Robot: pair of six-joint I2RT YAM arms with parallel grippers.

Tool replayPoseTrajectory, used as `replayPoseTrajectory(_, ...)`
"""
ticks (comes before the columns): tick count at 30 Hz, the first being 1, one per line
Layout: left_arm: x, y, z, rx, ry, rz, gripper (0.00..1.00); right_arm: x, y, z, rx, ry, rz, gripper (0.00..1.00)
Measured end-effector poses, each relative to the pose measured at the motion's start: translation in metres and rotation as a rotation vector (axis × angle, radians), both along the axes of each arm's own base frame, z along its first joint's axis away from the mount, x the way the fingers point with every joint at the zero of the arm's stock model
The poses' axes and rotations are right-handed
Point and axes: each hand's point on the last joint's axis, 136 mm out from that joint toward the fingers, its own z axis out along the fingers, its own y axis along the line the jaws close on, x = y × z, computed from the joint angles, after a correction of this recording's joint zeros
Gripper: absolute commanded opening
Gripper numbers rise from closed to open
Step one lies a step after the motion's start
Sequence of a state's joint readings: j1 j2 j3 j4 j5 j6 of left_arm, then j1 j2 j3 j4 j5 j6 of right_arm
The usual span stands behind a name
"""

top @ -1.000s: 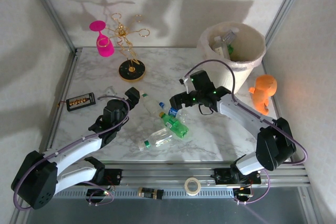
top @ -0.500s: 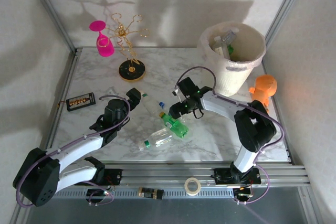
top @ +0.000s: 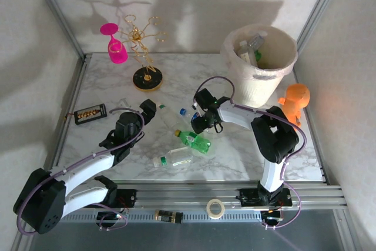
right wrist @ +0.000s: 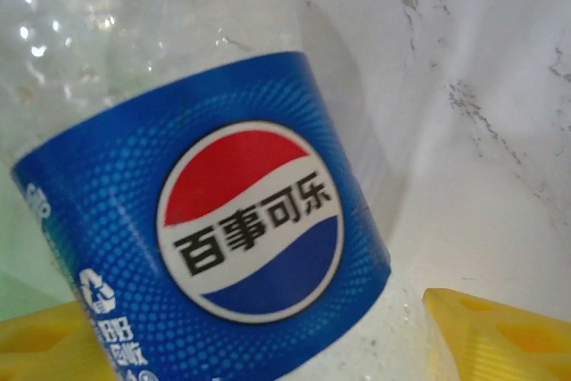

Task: Put the plastic bottles in the bin

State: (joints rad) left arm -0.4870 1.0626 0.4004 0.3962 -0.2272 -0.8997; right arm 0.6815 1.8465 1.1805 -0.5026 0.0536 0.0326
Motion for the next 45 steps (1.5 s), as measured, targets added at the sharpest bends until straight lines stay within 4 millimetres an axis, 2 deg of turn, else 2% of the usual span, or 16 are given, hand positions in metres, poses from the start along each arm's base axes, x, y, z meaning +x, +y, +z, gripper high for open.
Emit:
replayPoseTrajectory(3, -0.001, 0.0, -0.002, 0.001, 0.002, 0.0, 1.0, 0.001, 0.0, -0.004, -0.008, 0.004, 0.005, 0.71)
replayPoseTrajectory(8, -0.001, 0.001, -0.001, -0.004, 0.0, 0.001, 1.0, 0.002, 0.001, -0.004, -0.012, 0.0, 0.021, 0.56)
replayPoseTrajectory(18, -0.004, 0.002, -0.005, -0.013, 0.003, 0.005, 1.0, 0.003, 0.003, -0.002, -0.004, -0.007, 0.022, 0.48)
replayPoseTrajectory(22, -0.003, 0.003, -0.004, -0.015, 0.0, 0.009, 1.0, 0.009, 0.007, 0.016, 0.031, -0.058, 0.024, 0.46)
replayPoseTrajectory(25, -0.003, 0.003, -0.003, -0.019, -0.006, 0.005, 1.0, 0.019, 0.011, 0.051, 0.092, -0.16, 0.023, 0.43)
replayPoseTrajectory(29, -0.004, -0.001, -0.003, -0.028, -0.008, -0.013, 1.0, 0.036, 0.01, 0.112, 0.183, -0.333, 0.003, 0.42)
replayPoseTrajectory(36, -0.006, -0.008, -0.005, -0.038, -0.001, -0.058, 1.0, 0.055, -0.016, 0.227, 0.327, -0.652, -0.06, 0.42)
replayPoseTrajectory(39, -0.007, -0.013, -0.005, -0.047, 0.002, -0.086, 1.0, 0.056, -0.037, 0.276, 0.373, -0.786, -0.097, 0.42)
replayPoseTrajectory(43, -0.008, -0.02, -0.005, -0.062, 0.003, -0.125, 1.0, 0.061, -0.082, 0.337, 0.417, -0.949, -0.204, 0.42)
replayPoseTrajectory(45, -0.008, -0.024, -0.006, -0.066, 0.009, -0.143, 1.0, 0.065, -0.104, 0.36, 0.432, -1.013, -0.265, 0.42)
